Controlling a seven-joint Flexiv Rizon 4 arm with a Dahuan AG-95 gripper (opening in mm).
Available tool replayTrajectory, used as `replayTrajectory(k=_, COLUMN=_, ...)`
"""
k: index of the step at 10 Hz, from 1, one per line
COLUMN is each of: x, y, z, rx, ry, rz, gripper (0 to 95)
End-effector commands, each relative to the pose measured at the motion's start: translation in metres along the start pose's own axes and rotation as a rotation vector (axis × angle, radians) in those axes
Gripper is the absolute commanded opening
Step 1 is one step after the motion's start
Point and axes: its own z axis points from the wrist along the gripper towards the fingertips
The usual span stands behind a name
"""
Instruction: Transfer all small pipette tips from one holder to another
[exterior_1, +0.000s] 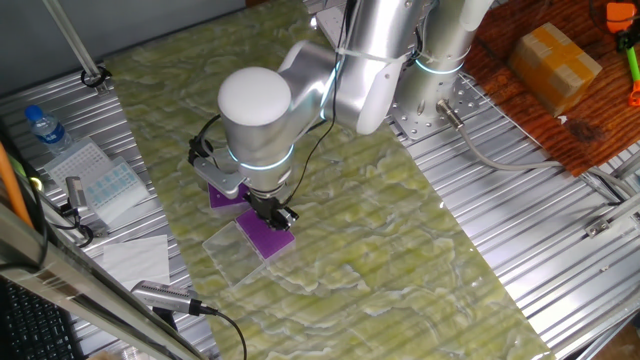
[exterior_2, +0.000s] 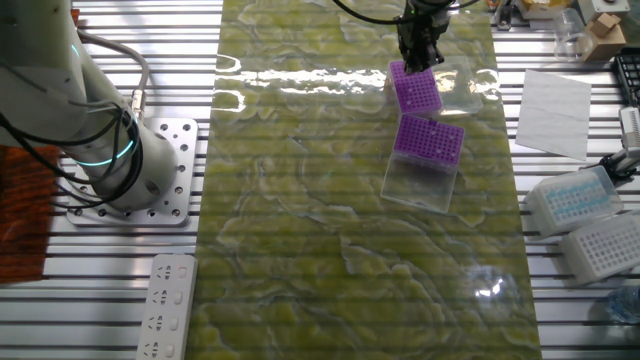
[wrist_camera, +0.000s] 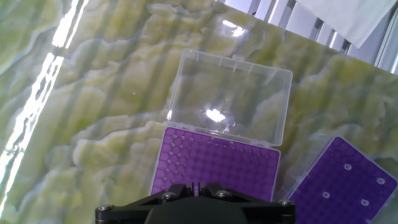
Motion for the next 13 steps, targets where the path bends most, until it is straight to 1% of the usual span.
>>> replayTrajectory(k=1, x=-0.0002, y=-0.0003, z=0.0005, rx=0.001, ry=-0.001, rz=-0.001, gripper=0.0)
replayTrajectory(k=9, x=-0.0003, y=-0.0016, z=0.0043, rx=0.001, ry=-0.006, rz=-0.005, gripper=0.0)
replayTrajectory(k=10, x=-0.0002, y=-0.0018, z=0.0051, rx=0.002, ry=-0.007, rz=-0.018, gripper=0.0)
replayTrajectory(k=11, x=-0.0002, y=-0.0019, z=0.0052, rx=0.005, ry=-0.006, rz=-0.02, gripper=38.0)
replayTrajectory(k=13, x=-0.0002, y=-0.0019, z=0.0052, rx=0.007, ry=-0.005, rz=-0.027, gripper=38.0)
